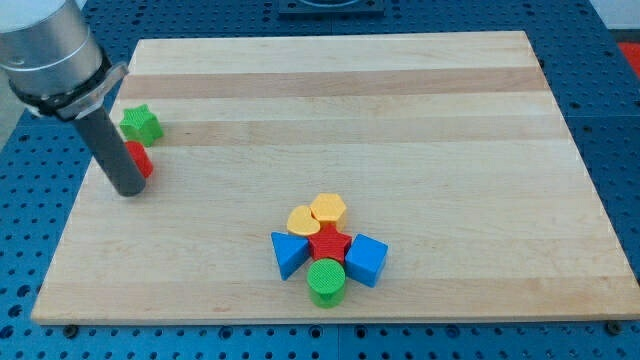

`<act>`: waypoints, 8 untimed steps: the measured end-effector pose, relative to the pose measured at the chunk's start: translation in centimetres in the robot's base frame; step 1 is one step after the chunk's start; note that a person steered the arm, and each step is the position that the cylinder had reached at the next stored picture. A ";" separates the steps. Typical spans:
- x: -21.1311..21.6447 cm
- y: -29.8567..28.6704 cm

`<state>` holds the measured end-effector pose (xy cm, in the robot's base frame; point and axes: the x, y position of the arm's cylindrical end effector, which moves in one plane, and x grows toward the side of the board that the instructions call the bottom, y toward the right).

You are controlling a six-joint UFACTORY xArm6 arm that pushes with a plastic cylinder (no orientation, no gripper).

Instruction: Push the green circle slightly to the left

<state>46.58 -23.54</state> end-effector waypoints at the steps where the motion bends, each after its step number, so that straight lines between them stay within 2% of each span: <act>1: -1.7 0.4; 2: -2.6 1.2; 3: -2.4 5.3; 4: -0.1 9.7; 7: 0.3 30.3; 8: 5.0 35.2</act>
<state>51.59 11.66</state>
